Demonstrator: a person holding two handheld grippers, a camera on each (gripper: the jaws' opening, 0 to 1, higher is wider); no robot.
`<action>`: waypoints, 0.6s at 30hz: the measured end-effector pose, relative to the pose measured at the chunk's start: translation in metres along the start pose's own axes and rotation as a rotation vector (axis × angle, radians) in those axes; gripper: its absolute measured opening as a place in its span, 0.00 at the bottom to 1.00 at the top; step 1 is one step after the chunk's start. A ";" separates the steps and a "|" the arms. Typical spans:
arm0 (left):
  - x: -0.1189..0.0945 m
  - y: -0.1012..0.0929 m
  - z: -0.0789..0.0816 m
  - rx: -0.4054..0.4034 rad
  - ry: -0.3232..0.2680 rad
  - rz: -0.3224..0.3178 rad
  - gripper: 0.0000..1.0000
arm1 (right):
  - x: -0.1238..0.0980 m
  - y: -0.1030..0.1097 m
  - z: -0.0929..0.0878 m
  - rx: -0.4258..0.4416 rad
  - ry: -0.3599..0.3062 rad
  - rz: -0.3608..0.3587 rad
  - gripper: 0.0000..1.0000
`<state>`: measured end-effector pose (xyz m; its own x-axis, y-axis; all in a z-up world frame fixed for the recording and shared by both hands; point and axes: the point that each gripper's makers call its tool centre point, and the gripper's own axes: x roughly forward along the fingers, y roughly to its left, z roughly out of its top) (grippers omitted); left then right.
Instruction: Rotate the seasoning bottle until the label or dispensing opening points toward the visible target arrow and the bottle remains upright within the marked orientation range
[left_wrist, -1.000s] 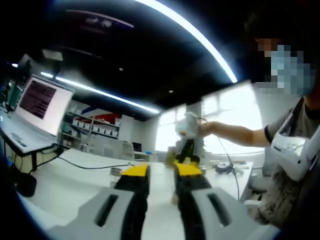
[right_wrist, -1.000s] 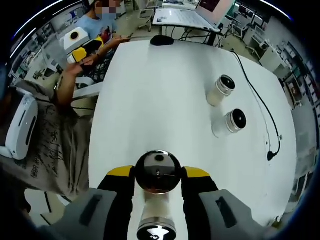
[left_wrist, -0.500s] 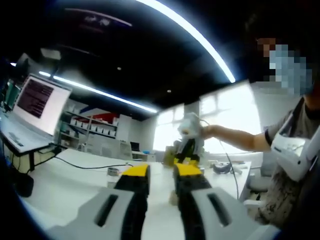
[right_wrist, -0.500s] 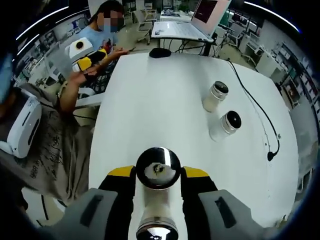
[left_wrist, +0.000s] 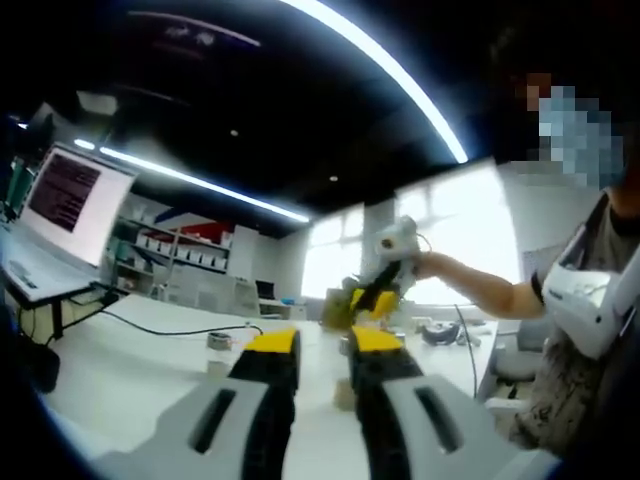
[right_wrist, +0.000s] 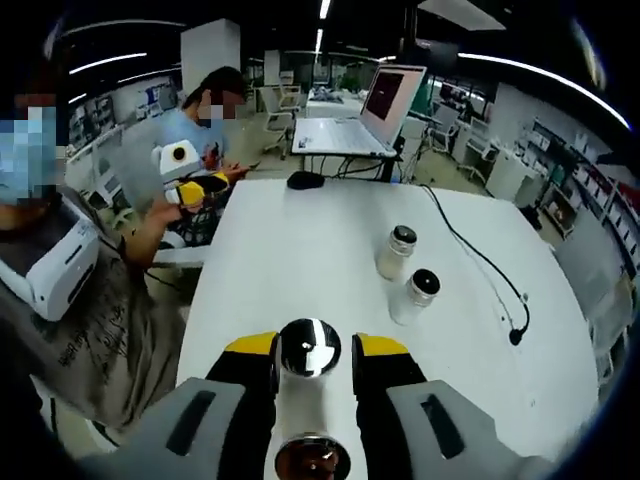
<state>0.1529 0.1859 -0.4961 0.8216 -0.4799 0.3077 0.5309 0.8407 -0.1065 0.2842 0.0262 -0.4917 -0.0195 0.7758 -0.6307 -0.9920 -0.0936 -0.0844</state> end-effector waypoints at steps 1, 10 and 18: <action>0.001 0.000 -0.001 -0.001 0.004 -0.002 0.20 | -0.003 0.002 0.000 -0.002 -0.020 -0.012 0.28; 0.006 -0.003 -0.006 -0.005 0.027 -0.014 0.20 | -0.043 0.018 0.035 0.013 -0.394 -0.124 0.27; 0.011 -0.011 -0.010 -0.003 0.047 -0.035 0.20 | -0.077 0.041 0.073 0.061 -0.709 -0.128 0.25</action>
<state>0.1584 0.1682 -0.5013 0.8116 -0.5199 0.2666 0.5597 0.8227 -0.0994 0.2359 0.0080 -0.3902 0.0421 0.9985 0.0352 -0.9967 0.0444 -0.0682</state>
